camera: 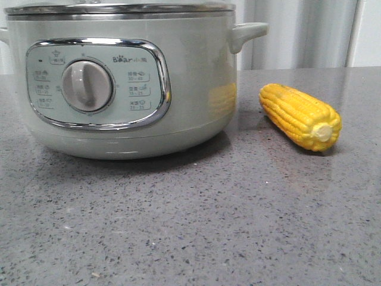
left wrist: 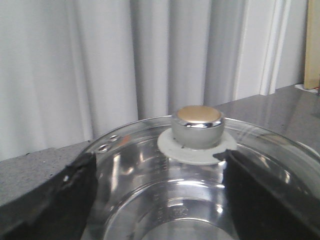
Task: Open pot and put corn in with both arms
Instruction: 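Lift the glass lid off the pot with the left gripper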
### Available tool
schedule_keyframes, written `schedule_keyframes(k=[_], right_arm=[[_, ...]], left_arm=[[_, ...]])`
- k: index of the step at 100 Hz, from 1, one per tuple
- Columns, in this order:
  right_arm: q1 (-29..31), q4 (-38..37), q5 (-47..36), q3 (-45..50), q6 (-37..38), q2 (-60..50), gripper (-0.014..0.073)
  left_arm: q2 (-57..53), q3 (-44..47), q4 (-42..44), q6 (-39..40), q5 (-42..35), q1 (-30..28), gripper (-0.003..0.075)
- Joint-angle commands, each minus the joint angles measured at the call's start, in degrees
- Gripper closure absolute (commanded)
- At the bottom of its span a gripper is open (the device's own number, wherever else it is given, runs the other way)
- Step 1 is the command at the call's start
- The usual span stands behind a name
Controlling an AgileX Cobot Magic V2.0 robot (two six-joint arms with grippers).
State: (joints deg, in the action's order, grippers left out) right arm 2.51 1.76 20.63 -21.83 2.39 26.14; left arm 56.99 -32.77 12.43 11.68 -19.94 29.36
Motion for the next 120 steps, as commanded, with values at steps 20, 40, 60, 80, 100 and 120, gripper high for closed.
schedule_keyframes(k=[20,40,60,80,100,120], right_arm=[[-0.1,0.0,-4.0,-1.6,-0.5,0.6,0.0659],[-0.1,0.0,-4.0,-1.6,-0.5,0.6,0.0659],[-0.1,0.0,-4.0,-1.6,-0.5,0.6,0.0659],[-0.1,0.0,-4.0,-1.6,-0.5,0.6,0.0659],[-0.1,0.0,-4.0,-1.6,-0.5,0.6,0.0659],[-0.1,0.0,-4.0,-1.6,-0.5,0.6,0.0659]], left_arm=[[9.5,-9.4,0.7,0.4,-5.2,3.8,0.0229],[15.7,-14.3,0.7,0.7,-5.2,3.9,0.0229],[19.4,-18.1,0.2,1.0,-4.7,4.0,0.0229],[22.1,-19.4,0.2,5.3,-4.8,4.0,0.0230],[22.5,-19.4,0.2,5.3,-4.7,4.0,0.0310],[22.5,-19.4,0.2,5.3,-4.4,4.0,0.0697]])
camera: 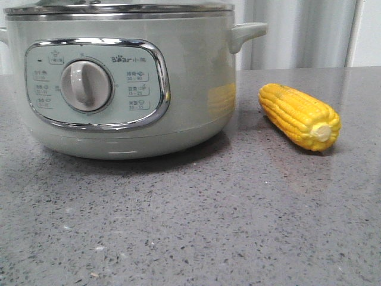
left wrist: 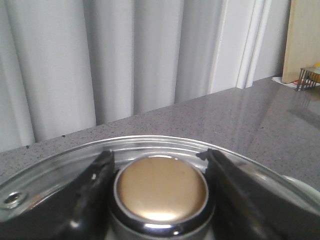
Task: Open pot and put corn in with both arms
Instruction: 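Lift the glass lid off the pot with the left gripper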
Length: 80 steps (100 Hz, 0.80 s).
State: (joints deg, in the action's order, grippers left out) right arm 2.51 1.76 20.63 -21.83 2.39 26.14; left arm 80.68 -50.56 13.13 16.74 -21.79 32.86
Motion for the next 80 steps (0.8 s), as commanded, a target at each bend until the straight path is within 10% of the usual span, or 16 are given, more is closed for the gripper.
schedule_keyframes(k=[1,80], right_arm=[[-0.1,0.0,-4.0,-1.6,-0.5,0.6,0.0659],[-0.1,0.0,-4.0,-1.6,-0.5,0.6,0.0659]], left_arm=[[-1.2,-1.6,-0.5,0.2,-2.6,0.5,0.0725],[-13.3,-5.4,0.1,-0.2,2.2,0.3,0.0741]])
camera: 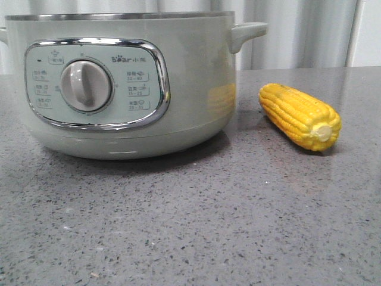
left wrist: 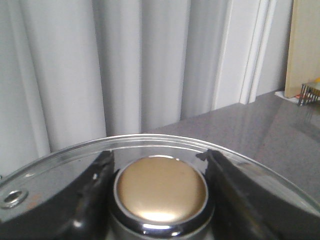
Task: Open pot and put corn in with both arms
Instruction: 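Lift the glass lid off the pot with the left gripper, then lower the glass lid onto the table beside the pot, left gripper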
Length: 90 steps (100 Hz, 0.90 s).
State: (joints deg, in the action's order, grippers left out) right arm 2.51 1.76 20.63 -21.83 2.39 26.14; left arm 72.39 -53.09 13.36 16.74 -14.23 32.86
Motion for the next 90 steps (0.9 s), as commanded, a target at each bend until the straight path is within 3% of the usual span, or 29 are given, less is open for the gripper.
schedule_keyframes(k=[1,29,69,90], right_arm=[[-0.1,0.0,-4.0,-1.6,-0.5,0.6,0.0659],[-0.1,0.0,-4.0,-1.6,-0.5,0.6,0.0659],[-0.1,0.0,-4.0,-1.6,-0.5,0.6,0.0659],[-0.1,0.0,-4.0,-1.6,-0.5,0.6,0.0659]], left_arm=[[-5.3,-2.8,-0.2,-0.3,-4.8,0.3,0.0741],[-17.3,-0.4,5.2,-0.6,9.8,-2.6,0.0741],[-38.0,18.2,5.5,-0.6,10.2,-19.1,0.0741],[-44.6,27.2,-0.3,-0.2,5.4,-26.9,0.0741]])
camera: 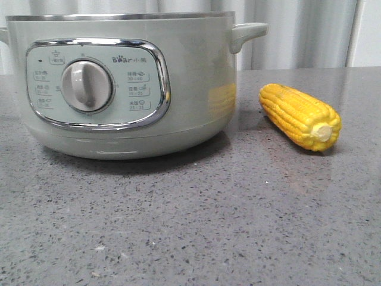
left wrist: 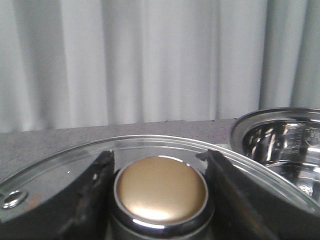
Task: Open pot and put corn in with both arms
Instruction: 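Lower the glass lid onto the table beside the pot, left gripper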
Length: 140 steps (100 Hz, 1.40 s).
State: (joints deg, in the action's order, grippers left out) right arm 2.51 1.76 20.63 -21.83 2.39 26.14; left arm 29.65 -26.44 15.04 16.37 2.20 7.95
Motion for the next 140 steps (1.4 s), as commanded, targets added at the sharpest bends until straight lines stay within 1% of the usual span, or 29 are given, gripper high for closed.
schedule_keyframes(k=[1,10,17,27,41,62,69,74,81,88,110,117,122,127,134,140], right_arm=[[-0.1,0.0,-4.0,-1.6,-0.5,0.6,0.0659],[-0.1,0.0,-4.0,-1.6,-0.5,0.6,0.0659],[-0.1,0.0,-4.0,-1.6,-0.5,0.6,0.0659],[-0.1,0.0,-4.0,-1.6,-0.5,0.6,0.0659],[-0.1,0.0,-4.0,-1.6,-0.5,0.6,0.0659],[-0.1,0.3,-4.0,-1.6,-0.5,0.6,0.0659],[-0.1,0.3,-4.0,-1.6,-0.5,0.6,0.0659],[-0.1,0.3,-4.0,-1.6,-0.5,0.6,0.0659],[-0.1,0.3,-4.0,-1.6,-0.5,0.6,0.0659],[-0.1,0.3,-4.0,-1.6,-0.5,0.6,0.0659],[-0.1,0.3,-4.0,-1.6,-0.5,0.6,0.0659],[-0.1,0.3,-4.0,-1.6,-0.5,0.6,0.0659],[-0.1,0.3,-4.0,-1.6,-0.5,0.6,0.0659],[-0.1,0.3,-4.0,-1.6,-0.5,0.6,0.0659],[-0.1,0.3,-4.0,-1.6,-0.5,0.6,0.0659],[-0.1,0.4,-4.0,-1.6,-0.5,0.6,0.0659]], left_arm=[[-1.8,0.8,-2.0,0.2,-11.2,-2.4,0.0741],[-1.7,3.8,-2.0,0.2,-12.7,-4.1,0.0741],[-0.7,6.2,-2.0,0.2,-15.0,-4.3,0.0741],[1.5,9.6,-2.0,0.2,-20.6,-4.3,0.0741],[6.4,12.2,-2.0,0.0,-26.4,-4.3,0.0741],[15.8,12.6,-2.2,-0.6,-33.3,-4.3,0.0741],[18.9,12.6,-2.2,-3.2,-35.7,-4.3,0.0741],[21.0,12.6,-4.1,-5.7,-36.8,-4.3,0.0741],[23.5,12.6,-7.6,-7.4,-37.8,-4.3,0.0741],[25.9,12.6,-10.0,-7.6,-39.2,-4.3,0.0741],[32.1,12.6,-10.1,-7.6,-44.4,-4.3,0.0735],[33.1,12.6,-10.1,-7.6,-44.9,-4.3,0.0685],[33.2,12.6,-10.1,-7.6,-44.9,-4.3,0.0618],[33.2,12.6,-10.1,-7.6,-44.9,-4.3,0.0526],[32.9,12.6,-10.1,-7.6,-45.0,-4.3,0.0419],[32.8,12.6,-10.1,-7.6,-45.0,-4.3,0.0372]])
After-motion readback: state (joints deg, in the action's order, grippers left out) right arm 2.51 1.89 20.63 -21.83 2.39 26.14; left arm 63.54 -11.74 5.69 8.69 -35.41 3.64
